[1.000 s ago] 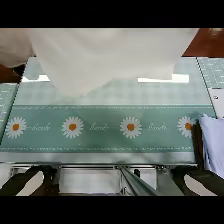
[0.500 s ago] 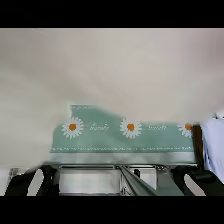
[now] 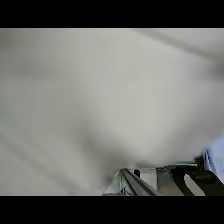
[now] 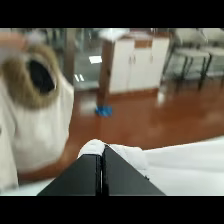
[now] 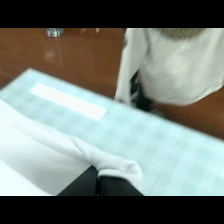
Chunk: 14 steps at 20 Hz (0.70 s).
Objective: Fold the shirts.
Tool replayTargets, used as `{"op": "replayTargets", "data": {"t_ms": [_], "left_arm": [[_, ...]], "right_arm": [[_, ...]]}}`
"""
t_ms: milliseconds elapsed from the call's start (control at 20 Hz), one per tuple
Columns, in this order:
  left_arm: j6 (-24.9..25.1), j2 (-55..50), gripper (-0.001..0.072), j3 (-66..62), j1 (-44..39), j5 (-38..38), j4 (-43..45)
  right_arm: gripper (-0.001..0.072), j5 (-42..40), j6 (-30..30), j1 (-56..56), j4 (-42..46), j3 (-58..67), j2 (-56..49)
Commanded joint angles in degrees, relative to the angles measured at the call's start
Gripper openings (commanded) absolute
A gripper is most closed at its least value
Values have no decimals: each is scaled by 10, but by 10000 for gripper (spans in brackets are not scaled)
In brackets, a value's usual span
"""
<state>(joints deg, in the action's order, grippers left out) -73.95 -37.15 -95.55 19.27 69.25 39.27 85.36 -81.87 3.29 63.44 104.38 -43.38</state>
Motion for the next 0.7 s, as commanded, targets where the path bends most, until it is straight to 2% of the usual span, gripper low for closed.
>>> {"op": "replayTargets", "data": {"t_ms": [0,150,350,500,650], "left_arm": [[45,-36,18,164,-3,-7,-53],[90,-119,18,259,-53,-96,-54],[108,-287,18,238,-138,-210,-54],[108,-414,18,164,-176,-227,-54],[77,-504,18,103,-202,-227,-55]], "right_arm": [[23,-56,1,0,20,-159,-15],[22,-127,-11,0,66,-247,-91],[22,-214,-32,0,81,-237,-257],[22,-240,-43,0,71,-155,-394],[22,-241,-64,-3,49,-55,-511]]}}
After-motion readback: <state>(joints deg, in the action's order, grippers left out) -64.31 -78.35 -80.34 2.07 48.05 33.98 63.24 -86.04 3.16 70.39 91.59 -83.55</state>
